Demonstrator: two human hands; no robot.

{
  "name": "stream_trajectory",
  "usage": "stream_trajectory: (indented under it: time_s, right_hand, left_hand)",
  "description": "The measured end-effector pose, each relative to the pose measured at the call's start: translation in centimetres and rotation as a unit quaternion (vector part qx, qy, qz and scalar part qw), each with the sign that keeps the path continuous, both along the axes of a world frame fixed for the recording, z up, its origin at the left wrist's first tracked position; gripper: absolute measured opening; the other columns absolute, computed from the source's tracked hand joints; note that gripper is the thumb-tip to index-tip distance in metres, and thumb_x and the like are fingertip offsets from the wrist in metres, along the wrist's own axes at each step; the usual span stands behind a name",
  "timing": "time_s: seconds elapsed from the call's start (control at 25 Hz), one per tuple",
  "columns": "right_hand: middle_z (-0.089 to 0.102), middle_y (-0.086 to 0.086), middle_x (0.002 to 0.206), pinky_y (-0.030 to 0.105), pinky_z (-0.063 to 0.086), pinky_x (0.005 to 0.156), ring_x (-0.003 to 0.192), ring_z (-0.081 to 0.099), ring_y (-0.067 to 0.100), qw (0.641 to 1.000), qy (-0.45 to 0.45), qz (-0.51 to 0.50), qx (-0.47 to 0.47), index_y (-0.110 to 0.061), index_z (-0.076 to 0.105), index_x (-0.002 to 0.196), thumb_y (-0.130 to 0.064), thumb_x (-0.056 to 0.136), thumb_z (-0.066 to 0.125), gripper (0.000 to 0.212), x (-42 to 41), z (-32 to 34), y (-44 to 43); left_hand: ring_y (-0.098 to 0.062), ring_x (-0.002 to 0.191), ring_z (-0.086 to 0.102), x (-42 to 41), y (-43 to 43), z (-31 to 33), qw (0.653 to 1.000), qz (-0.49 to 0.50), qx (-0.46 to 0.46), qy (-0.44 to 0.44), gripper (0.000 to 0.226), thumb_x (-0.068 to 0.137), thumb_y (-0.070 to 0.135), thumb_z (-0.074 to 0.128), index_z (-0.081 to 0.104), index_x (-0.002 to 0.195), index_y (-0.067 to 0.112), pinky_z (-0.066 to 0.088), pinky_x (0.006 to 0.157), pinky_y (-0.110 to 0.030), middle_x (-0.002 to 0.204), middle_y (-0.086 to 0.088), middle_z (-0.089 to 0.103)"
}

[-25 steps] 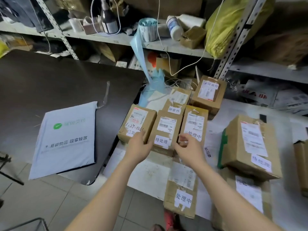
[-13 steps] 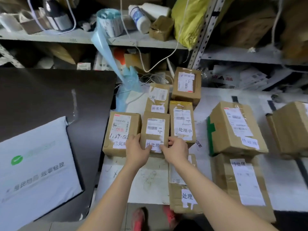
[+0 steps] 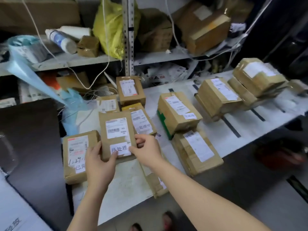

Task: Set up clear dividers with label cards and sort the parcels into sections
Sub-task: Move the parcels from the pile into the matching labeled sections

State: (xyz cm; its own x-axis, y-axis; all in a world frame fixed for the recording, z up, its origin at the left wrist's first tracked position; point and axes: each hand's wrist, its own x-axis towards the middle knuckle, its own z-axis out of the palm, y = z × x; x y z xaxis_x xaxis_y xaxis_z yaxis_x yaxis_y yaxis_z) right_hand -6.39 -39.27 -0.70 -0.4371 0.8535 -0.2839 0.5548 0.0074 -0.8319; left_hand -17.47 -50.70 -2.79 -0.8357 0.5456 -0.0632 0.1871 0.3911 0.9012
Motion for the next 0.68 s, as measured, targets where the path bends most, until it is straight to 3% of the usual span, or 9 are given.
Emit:
stream_trajectory:
  time_s: [0.12, 0.24, 0.4, 0.52, 0.6, 0.68]
  right_hand:
    - [0.073, -0.006, 0.08, 0.043, 0.06, 0.085, 0.08, 0.07, 0.015, 0.998, 0.055, -0.004, 0.036, -0.027, 0.077, 0.105, -0.017, 0.078, 0.079, 0.028, 1.7, 3.1, 0.4]
    - [0.071, -0.014, 0.083, 0.035, 0.06, 0.088, 0.081, 0.069, 0.005, 0.992, 0.108, -0.029, 0.054, -0.027, 0.075, 0.112, -0.021, 0.083, 0.08, 0.03, 5.2, 6.7, 2.0]
    - [0.07, -0.014, 0.093, 0.031, 0.058, 0.088, 0.09, 0.068, 0.006, 0.987, 0.125, -0.058, 0.086, -0.023, 0.071, 0.118, -0.034, 0.08, 0.083, 0.042, 12.1, 9.6, 4.9]
    - [0.067, -0.016, 0.088, 0.031, 0.057, 0.088, 0.085, 0.066, 0.005, 0.986, 0.131, -0.066, 0.079, -0.027, 0.07, 0.109, -0.026, 0.08, 0.085, 0.032, 18.3, 10.3, 6.9]
    - [0.068, -0.011, 0.092, 0.029, 0.057, 0.085, 0.085, 0.065, 0.005, 0.987, 0.125, -0.071, 0.076, -0.023, 0.071, 0.111, -0.024, 0.082, 0.085, 0.033, 22.3, 10.1, 8.3]
    - [0.07, -0.005, 0.097, 0.031, 0.059, 0.082, 0.088, 0.066, 0.006, 0.99, 0.106, -0.069, 0.069, -0.019, 0.07, 0.115, -0.024, 0.082, 0.085, 0.036, 25.4, 9.4, 9.6]
  left_hand:
    - [-0.018, 0.103, 0.052, 1.1, 0.7, 3.4, 0.999, 0.0, 0.021, 0.026, 0.057, 0.086, 0.02, 0.082, 0.061, 0.138, 0.011, 0.045, 0.096, -0.038, 0.108, 0.001, 0.05]
    - [-0.016, 0.102, 0.054, 4.1, 2.4, 6.8, 0.996, -0.017, 0.059, 0.06, 0.055, 0.086, 0.023, 0.082, 0.061, 0.137, 0.016, 0.042, 0.09, -0.027, 0.109, 0.0, 0.05]
    - [-0.001, 0.093, 0.055, 11.1, 5.1, 9.6, 0.993, -0.047, 0.104, 0.04, 0.045, 0.087, 0.025, 0.081, 0.065, 0.128, 0.027, 0.044, 0.08, -0.016, 0.109, 0.004, 0.054]
    - [0.007, 0.091, 0.055, 16.8, 7.3, 10.1, 0.991, -0.07, 0.109, 0.041, 0.04, 0.086, 0.025, 0.081, 0.069, 0.124, 0.024, 0.045, 0.073, -0.005, 0.106, 0.005, 0.053]
    - [0.001, 0.094, 0.057, 20.4, 8.9, 9.9, 0.99, -0.081, 0.11, 0.019, 0.041, 0.086, 0.022, 0.082, 0.071, 0.126, 0.02, 0.047, 0.069, -0.003, 0.108, 0.003, 0.054]
    - [-0.008, 0.101, 0.06, 23.7, 10.2, 9.0, 0.991, -0.083, 0.101, -0.021, 0.045, 0.086, 0.024, 0.082, 0.07, 0.129, 0.021, 0.054, 0.069, -0.01, 0.112, 0.004, 0.054]
